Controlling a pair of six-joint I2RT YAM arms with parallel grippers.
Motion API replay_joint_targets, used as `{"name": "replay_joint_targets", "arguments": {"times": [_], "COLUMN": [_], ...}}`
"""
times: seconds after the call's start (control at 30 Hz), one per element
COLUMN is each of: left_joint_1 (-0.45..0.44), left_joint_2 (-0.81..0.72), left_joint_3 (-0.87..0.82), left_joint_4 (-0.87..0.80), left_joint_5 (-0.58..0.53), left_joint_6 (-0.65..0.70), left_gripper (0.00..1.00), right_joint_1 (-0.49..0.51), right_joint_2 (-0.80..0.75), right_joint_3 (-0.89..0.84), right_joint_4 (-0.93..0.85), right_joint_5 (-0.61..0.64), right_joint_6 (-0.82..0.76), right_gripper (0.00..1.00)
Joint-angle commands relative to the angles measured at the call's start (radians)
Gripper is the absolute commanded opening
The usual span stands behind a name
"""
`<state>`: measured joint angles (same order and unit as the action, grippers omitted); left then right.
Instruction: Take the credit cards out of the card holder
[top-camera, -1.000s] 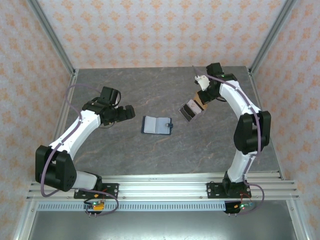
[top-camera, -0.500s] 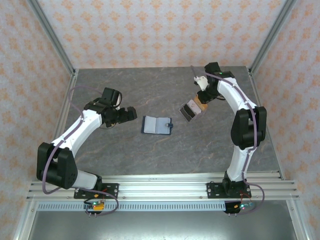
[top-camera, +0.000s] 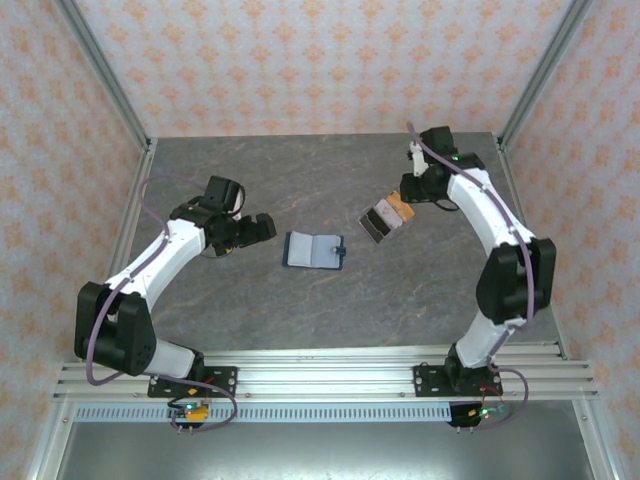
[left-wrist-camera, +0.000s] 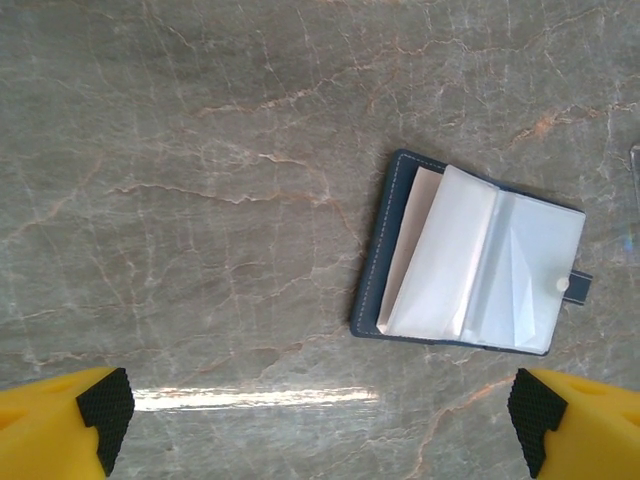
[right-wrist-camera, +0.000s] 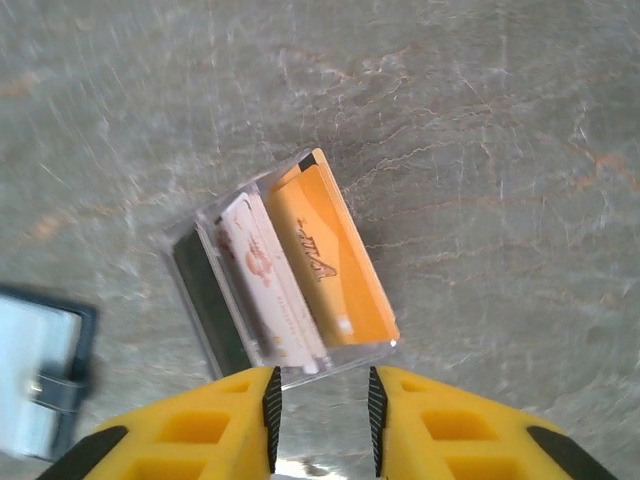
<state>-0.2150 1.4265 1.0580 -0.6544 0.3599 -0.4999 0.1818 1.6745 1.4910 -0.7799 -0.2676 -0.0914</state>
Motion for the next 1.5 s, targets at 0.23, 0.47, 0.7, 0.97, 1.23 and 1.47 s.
{"name": "replay_joint_targets", "arguments": {"times": [0.23, 0.47, 0.7, 0.97, 1.23, 1.47], "left_joint_1": [-0.078, -0.150, -0.158, -0.167, -0.167, -0.167], "left_joint_2": [0.159, 0.290, 0.373, 0.422, 0.453, 0.463], "left_joint_3": [0.062, 0.150, 0.190, 0.200, 0.211, 0.212], "left_joint_4": [0.074, 0.082, 0.073, 0.087, 0.090, 0.102], "left_joint_5": [0.083, 0.076, 0.104, 0.139, 0.152, 0.190], "left_joint_6": [-0.060, -0.053, -0.045, -0.045, -0.043, -0.045], "left_gripper": [0.79, 0.63, 0.56, 0.50, 0.39, 0.31], "right_joint_1": [0.218, 0.403, 0.509, 0.518, 0.518, 0.519], "right_joint_2": [-0.190, -0.076, 0.112, 0.166, 0.185, 0.231], "right_joint_3": [-0.312, -0.381, -0.316, -0.315, -0.298, -0.285], "right_joint_4": [0.265, 0.449, 0.475, 0.437, 0.386, 0.374], "right_joint_5": [-0.036, -0.042, -0.053, 0.019, 0.077, 0.072], "right_joint_6": [0.540, 0.682, 0.728, 0.733, 0.722, 0.719], "right_gripper": [0.37, 0.38, 0.37, 0.37, 0.37, 0.36]}}
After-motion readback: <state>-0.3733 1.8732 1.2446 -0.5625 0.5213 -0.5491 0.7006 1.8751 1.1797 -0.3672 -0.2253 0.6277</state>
